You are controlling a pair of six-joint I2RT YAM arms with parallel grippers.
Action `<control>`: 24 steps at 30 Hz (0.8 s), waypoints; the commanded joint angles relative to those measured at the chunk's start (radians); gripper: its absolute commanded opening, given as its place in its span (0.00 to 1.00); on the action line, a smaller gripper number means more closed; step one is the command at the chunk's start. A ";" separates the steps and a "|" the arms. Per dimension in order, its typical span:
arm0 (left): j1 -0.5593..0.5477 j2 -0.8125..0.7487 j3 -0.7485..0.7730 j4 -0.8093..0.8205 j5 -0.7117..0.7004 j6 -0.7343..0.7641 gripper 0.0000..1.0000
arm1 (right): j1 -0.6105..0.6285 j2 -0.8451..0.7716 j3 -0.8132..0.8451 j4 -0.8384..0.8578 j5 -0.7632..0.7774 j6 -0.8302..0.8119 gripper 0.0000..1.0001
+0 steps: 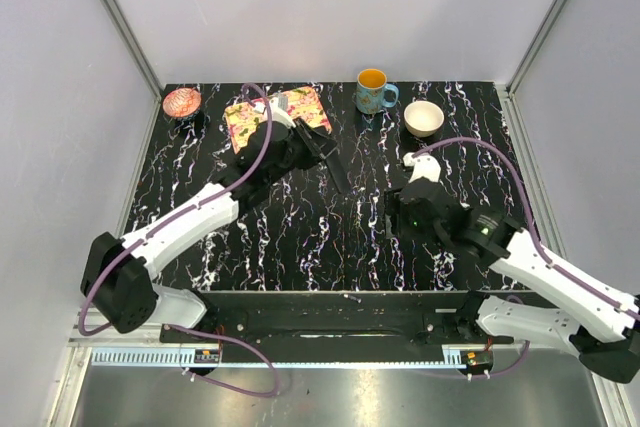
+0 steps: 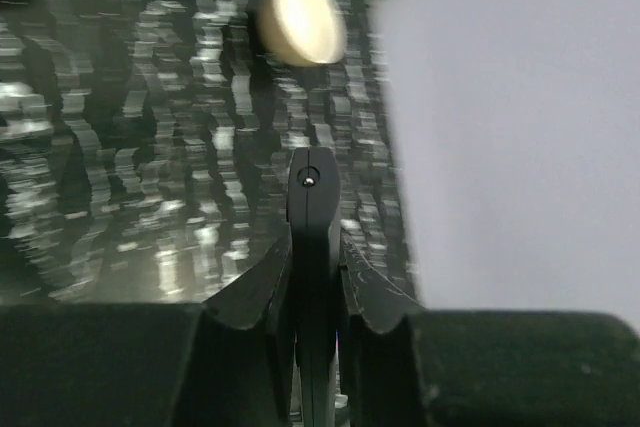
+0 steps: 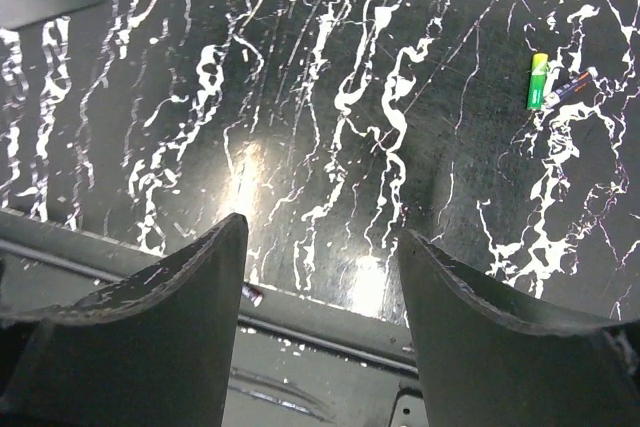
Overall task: Load the batteries into the remote control
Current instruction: Place the remote control at the center of the board.
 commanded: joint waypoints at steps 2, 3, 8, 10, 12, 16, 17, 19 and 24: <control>-0.012 0.016 0.130 -0.734 -0.412 0.185 0.00 | -0.003 0.009 -0.043 0.147 0.115 0.046 0.71; -0.012 0.030 0.173 -0.789 -0.513 0.167 0.00 | -0.003 0.002 -0.047 0.153 0.116 0.040 0.71; -0.013 0.260 0.371 -1.133 -0.696 0.211 0.00 | -0.004 -0.035 -0.098 0.190 0.112 0.023 0.71; -0.024 0.348 0.479 -1.251 -0.795 0.239 0.00 | -0.003 -0.040 -0.109 0.202 0.096 0.025 0.71; -0.042 0.450 0.525 -1.285 -0.857 0.248 0.00 | -0.004 -0.037 -0.120 0.211 0.084 0.025 0.71; -0.035 0.610 0.558 -1.238 -0.811 0.308 0.00 | -0.003 -0.034 -0.123 0.222 0.064 0.029 0.71; -0.030 0.630 0.565 -1.221 -0.790 0.321 0.00 | -0.004 -0.037 -0.121 0.222 0.061 0.029 0.71; -0.026 0.674 0.569 -1.166 -0.741 0.351 0.00 | -0.004 -0.046 -0.121 0.222 0.055 0.026 0.71; -0.021 0.724 0.582 -1.093 -0.675 0.397 0.16 | -0.003 -0.093 -0.127 0.211 0.052 0.020 0.71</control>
